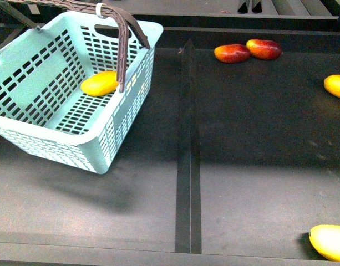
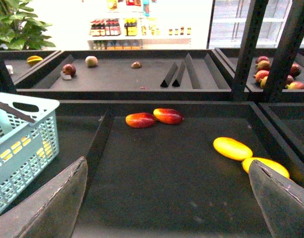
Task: Pick lemon and mango into basket
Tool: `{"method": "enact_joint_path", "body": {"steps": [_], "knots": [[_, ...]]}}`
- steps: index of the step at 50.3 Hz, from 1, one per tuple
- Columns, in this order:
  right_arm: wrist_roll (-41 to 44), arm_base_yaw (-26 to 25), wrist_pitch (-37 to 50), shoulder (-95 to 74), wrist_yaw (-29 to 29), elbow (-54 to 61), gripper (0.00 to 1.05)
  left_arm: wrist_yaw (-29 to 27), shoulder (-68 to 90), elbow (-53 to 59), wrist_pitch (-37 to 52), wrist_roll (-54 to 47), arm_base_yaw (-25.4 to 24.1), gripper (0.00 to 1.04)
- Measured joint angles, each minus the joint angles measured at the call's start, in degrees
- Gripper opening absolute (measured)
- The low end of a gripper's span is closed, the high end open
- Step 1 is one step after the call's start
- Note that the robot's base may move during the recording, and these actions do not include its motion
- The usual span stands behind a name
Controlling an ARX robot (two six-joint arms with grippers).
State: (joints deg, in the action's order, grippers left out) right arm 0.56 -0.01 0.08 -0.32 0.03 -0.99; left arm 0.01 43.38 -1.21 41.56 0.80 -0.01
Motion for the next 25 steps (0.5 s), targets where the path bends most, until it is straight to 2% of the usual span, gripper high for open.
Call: {"method": "enact_joint_path", "body": {"steps": [10,25], "knots": [[0.0,0.0,0.0,0.0,0.0,0.0,0.96,0.0,-11.7,0.3,-10.5,-0.1,0.0,0.04],[0.0,0.0,0.0,0.0,0.0,0.0,0.96,0.0,-23.4,0.3,-21.6,-0.2,0.0,0.04]]}}
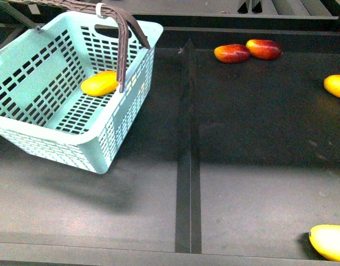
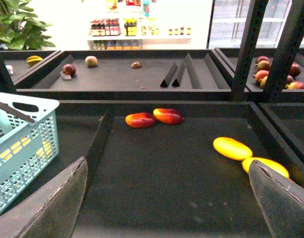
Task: Pick lemon and mango into basket
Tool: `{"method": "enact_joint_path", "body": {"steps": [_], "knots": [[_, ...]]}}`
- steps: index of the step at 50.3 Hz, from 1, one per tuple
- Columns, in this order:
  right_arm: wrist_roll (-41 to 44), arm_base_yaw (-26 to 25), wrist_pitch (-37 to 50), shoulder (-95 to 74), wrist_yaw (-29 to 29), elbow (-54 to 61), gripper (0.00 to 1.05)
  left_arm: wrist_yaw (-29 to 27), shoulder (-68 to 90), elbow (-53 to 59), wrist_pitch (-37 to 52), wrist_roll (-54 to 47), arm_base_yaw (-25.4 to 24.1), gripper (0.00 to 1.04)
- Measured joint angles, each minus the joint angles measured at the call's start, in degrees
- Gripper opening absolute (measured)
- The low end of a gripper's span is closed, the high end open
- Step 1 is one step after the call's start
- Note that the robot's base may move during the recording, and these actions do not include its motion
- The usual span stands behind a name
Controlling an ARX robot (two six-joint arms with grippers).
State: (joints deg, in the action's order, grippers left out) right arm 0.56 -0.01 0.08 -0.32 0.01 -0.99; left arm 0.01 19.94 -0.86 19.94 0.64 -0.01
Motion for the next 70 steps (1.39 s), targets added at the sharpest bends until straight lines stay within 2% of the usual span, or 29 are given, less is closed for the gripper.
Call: {"method": "enact_joint_path", "body": {"steps": [22,28,58,62,70], "knots": [[0.0,0.0,0.0,0.0,0.0,0.0,0.96,0.0,-9.7,0.0,-9.6,0.0,0.0,0.04],[0.0,0.0,0.0,0.0,0.0,0.0,0.96,0.0,-18.3,0.0,-19.3,0.0,0.0,0.04],[0.0,0.0,0.0,0.0,0.0,0.0,0.96,0.0,-19.6,0.0,-19.8,0.0,0.0,0.04],[0.0,0.0,0.0,0.0,0.0,0.0,0.96,0.0,-19.6,0.0,-19.8,0.0,0.0,0.16],[0.0,0.0,0.0,0.0,0.0,0.0,0.96,0.0,-19.6,0.0,-19.8,0.0,0.0,0.58]]}}
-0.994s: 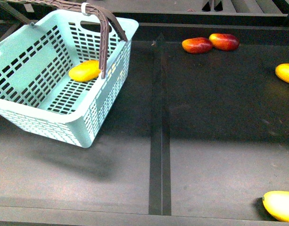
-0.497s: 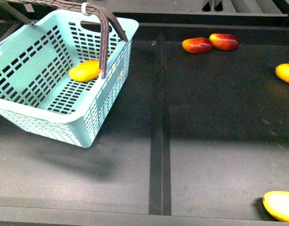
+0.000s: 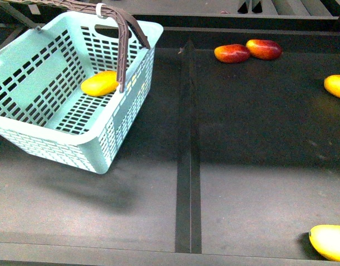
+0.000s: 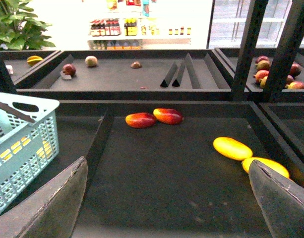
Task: Pick lemon and mango into basket
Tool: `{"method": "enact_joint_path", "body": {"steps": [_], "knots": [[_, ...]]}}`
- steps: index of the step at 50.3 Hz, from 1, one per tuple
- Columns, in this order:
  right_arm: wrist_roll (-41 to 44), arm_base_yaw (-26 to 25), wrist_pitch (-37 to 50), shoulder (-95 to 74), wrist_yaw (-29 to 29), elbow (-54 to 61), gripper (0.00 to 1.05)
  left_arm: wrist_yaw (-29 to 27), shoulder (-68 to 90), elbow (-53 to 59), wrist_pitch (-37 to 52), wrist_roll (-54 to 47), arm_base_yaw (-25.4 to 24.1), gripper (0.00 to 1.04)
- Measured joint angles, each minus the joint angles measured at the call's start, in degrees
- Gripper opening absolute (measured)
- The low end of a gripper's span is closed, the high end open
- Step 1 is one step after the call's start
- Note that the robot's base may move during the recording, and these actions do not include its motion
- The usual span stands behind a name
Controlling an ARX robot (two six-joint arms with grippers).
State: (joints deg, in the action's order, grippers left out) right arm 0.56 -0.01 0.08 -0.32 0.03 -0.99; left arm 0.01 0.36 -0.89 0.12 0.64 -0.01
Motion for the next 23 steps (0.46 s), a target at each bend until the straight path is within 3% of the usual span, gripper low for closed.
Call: {"method": "enact_joint_path", "body": {"steps": [5,9,23], "knots": [[0.0,0.0,0.0,0.0,0.0,0.0,0.96,0.0,0.0,0.0,0.0,0.0,0.0,0.85],[0.0,0.0,0.0,0.0,0.0,0.0,0.96,0.0,0.0,0.0,0.0,0.0,0.0,0.99],[0.0,0.0,0.0,0.0,0.0,0.0,0.96,0.0,0.0,0.0,0.0,-0.1,0.0,0.98]]}}
